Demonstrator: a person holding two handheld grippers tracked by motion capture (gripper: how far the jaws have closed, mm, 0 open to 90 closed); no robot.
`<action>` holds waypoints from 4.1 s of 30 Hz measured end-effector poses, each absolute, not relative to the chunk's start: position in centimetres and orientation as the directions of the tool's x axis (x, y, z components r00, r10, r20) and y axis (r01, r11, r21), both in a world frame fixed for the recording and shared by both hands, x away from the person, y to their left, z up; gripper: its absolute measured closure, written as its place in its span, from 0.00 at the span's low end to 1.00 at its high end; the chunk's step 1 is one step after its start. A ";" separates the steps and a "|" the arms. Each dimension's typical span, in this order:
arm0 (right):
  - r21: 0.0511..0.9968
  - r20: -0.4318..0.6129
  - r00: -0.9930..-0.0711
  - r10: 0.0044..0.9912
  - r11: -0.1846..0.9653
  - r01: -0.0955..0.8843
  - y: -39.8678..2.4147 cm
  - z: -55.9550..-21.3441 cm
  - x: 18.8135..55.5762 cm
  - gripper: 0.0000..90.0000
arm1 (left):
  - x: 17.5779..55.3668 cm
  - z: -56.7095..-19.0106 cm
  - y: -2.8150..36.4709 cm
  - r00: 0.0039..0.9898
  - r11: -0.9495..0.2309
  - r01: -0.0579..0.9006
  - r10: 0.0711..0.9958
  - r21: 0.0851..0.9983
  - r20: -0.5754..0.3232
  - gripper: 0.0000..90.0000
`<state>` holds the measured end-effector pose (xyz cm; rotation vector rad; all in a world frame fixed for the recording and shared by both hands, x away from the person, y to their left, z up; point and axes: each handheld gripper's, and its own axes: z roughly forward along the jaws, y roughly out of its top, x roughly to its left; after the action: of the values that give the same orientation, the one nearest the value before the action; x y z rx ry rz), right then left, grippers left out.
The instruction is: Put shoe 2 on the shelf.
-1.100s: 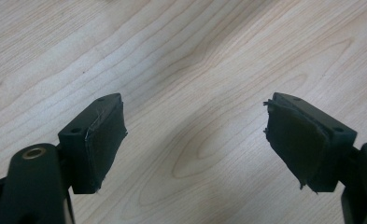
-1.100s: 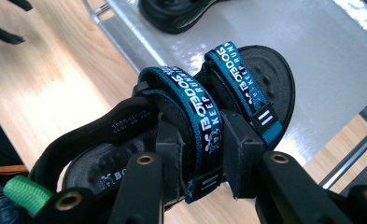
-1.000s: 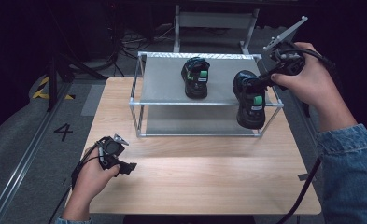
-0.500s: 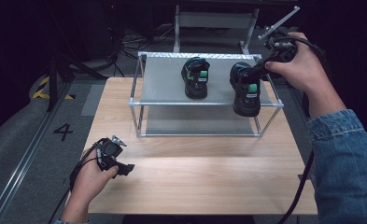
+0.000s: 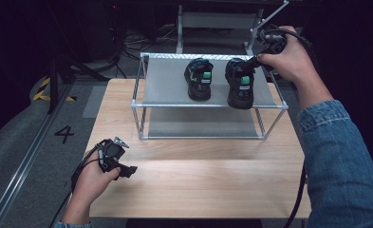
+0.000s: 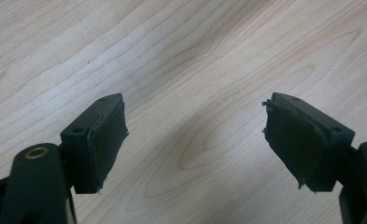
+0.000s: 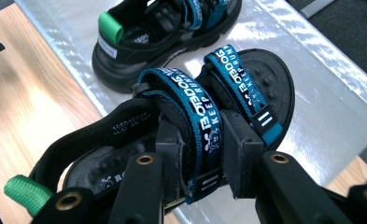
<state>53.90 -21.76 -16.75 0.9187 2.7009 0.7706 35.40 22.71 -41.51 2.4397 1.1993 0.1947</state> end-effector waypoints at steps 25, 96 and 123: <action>0.506 0.004 -0.777 0.629 0.669 0.544 -19.5 -19.8 59.7 0.79 | 36.2 -42.3 23.3 0.619 -0.543 0.733 0.782 0.409 -0.070 0.23; 0.645 0.017 -0.751 0.660 0.567 0.513 -24.5 -17.3 49.7 0.49 | 37.2 -41.4 23.1 0.617 -0.523 0.739 0.778 0.424 -0.117 0.21; 0.639 0.013 -0.733 0.680 0.558 0.529 -29.6 -23.2 40.1 0.44 | 37.6 -40.5 22.7 0.604 -0.502 0.740 0.789 0.448 -0.115 0.21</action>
<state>40.13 -29.60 -23.19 1.0105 2.5586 0.9320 37.63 22.66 -40.51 2.3767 1.2142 0.1439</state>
